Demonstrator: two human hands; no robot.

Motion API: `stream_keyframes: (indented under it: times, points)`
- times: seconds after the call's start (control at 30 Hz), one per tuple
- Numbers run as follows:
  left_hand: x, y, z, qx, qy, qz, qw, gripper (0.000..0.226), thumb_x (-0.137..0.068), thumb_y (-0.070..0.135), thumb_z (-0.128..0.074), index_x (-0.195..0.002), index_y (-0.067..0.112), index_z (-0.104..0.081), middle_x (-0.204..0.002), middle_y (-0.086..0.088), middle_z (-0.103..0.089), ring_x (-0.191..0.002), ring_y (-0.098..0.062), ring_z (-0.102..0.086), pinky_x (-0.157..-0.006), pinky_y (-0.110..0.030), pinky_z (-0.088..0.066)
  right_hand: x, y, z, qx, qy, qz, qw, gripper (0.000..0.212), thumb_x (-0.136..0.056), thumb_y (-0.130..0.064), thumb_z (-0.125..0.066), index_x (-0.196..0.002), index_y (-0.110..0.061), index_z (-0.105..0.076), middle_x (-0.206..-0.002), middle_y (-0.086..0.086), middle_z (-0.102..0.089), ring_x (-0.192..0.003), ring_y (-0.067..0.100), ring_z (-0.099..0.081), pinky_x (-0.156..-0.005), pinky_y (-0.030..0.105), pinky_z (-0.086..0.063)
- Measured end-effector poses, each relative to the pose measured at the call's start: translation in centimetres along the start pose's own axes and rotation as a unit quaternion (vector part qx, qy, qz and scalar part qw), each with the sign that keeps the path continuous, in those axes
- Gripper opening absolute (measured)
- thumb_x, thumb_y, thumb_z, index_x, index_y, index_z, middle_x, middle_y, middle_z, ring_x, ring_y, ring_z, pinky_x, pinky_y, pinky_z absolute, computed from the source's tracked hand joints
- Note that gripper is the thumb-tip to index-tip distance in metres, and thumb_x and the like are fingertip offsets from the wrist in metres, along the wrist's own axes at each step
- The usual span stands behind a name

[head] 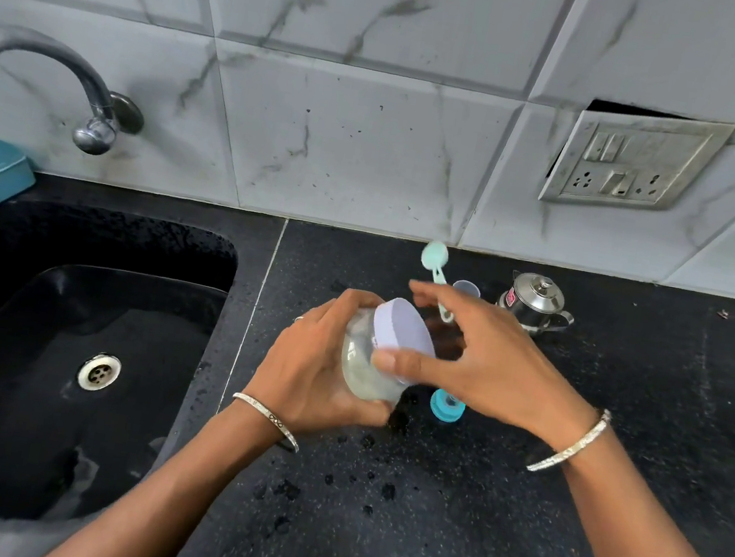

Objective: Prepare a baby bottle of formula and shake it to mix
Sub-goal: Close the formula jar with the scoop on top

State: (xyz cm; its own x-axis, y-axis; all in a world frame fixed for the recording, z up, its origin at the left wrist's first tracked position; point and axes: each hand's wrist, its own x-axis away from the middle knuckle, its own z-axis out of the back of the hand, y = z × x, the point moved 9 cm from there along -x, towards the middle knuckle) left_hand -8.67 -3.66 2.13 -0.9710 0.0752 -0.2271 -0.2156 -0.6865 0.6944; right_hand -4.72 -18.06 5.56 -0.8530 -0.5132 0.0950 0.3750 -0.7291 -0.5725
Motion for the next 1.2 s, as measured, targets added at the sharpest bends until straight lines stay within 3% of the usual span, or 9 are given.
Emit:
stream_keyframes:
  times: [0.17,0.27,0.43,0.57,0.7,0.87,1.0,1.1,1.2]
  points:
    - [-0.1,0.3,0.3,0.009,-0.011,-0.021,1.000,0.088,-0.046,0.049,-0.081,-0.125,0.031,-0.047,-0.102,0.028,-0.057,-0.092,-0.002,-0.058,-0.073,-0.018,-0.047,0.3,-0.5,-0.6,-0.090,-0.063,0.099,0.989,0.091,-0.067,-0.034,-0.097,-0.146,-0.034,-0.051,-0.136,-0.020,-0.060,-0.127,0.005,-0.059,-0.100,0.036,-0.058]
    - [0.1,0.6,0.0,0.002,-0.011,-0.025,1.000,0.088,-0.047,0.045,-0.085,-0.124,0.037,-0.044,-0.108,0.025,-0.060,-0.094,-0.005,-0.060,-0.076,-0.025,-0.049,0.2,-0.5,0.7,-0.074,0.032,0.018,0.997,0.060,-0.062,-0.062,-0.090,-0.107,-0.026,-0.074,-0.091,-0.010,-0.077,-0.078,0.002,-0.073,-0.070,0.035,-0.063]
    - [-0.1,0.9,-0.1,0.006,-0.001,-0.029,1.000,0.086,-0.047,0.042,-0.087,-0.121,0.036,-0.045,-0.106,0.017,-0.062,-0.093,-0.013,-0.061,-0.076,-0.038,-0.054,0.8,0.2,-0.2,-0.016,0.070,-0.086,0.994,0.096,-0.071,-0.095,-0.047,-0.063,0.000,-0.057,-0.048,0.013,-0.066,-0.042,0.016,-0.068,-0.057,0.035,-0.057]
    - [-0.3,0.0,0.3,0.015,-0.001,-0.021,1.000,0.088,-0.048,0.046,-0.085,-0.124,0.035,-0.043,-0.110,0.021,-0.061,-0.096,-0.009,-0.061,-0.079,-0.035,-0.054,0.3,0.3,0.9,-0.034,0.074,-0.020,0.996,0.084,-0.061,-0.092,-0.065,-0.106,-0.022,-0.073,-0.087,-0.006,-0.076,-0.075,0.003,-0.071,-0.075,0.030,-0.062]
    - [-0.4,0.0,0.2,0.033,-0.033,-0.025,0.999,0.089,-0.049,0.046,-0.086,-0.126,0.031,-0.044,-0.109,0.023,-0.060,-0.095,-0.004,-0.061,-0.078,-0.029,-0.054,0.2,-1.1,-0.4,-0.059,-0.039,0.095,0.993,0.100,-0.062,-0.050,-0.096,-0.148,-0.033,-0.048,-0.141,-0.021,-0.056,-0.130,-0.002,-0.054,-0.108,0.033,-0.051]
    - [-0.2,0.5,0.0,0.013,-0.012,-0.025,1.000,0.088,-0.048,0.043,-0.087,-0.124,0.037,-0.043,-0.110,0.019,-0.062,-0.096,-0.008,-0.062,-0.077,-0.030,-0.053,-0.1,-0.3,0.2,-0.044,0.069,-0.004,0.997,0.063,-0.058,-0.074,-0.085,-0.103,-0.031,-0.074,-0.093,-0.012,-0.074,-0.087,0.007,-0.071,-0.077,0.037,-0.061]
    - [-0.4,0.7,-0.2,-0.035,0.002,-0.034,0.999,0.084,-0.048,0.049,-0.081,-0.121,0.036,-0.042,-0.106,0.016,-0.061,-0.092,-0.018,-0.062,-0.075,-0.042,-0.054,0.5,0.9,-0.3,0.006,0.170,-0.118,0.978,0.102,-0.067,-0.103,-0.040,-0.056,-0.003,-0.058,-0.045,0.009,-0.059,-0.050,0.027,-0.066,-0.063,0.045,-0.059]
    - [-0.2,0.2,-0.5,0.013,-0.018,-0.019,1.000,0.082,-0.049,0.044,-0.086,-0.117,0.037,-0.040,-0.101,0.020,-0.060,-0.089,-0.012,-0.061,-0.073,-0.038,-0.055,0.6,1.1,-0.3,0.013,0.146,-0.119,0.982,0.110,-0.067,-0.105,-0.030,-0.066,0.001,-0.061,-0.053,0.013,-0.060,-0.050,0.023,-0.061,-0.058,0.041,-0.054]
    - [-0.3,-0.9,-0.3,0.054,-0.031,0.010,0.998,0.086,-0.047,0.046,-0.085,-0.120,0.041,-0.041,-0.107,0.021,-0.062,-0.094,-0.005,-0.063,-0.077,-0.032,-0.056,0.4,0.8,-0.7,-0.006,0.064,-0.056,0.996,0.105,-0.061,-0.101,-0.050,-0.123,-0.019,-0.068,-0.102,-0.006,-0.071,-0.086,0.006,-0.067,-0.078,0.032,-0.056]
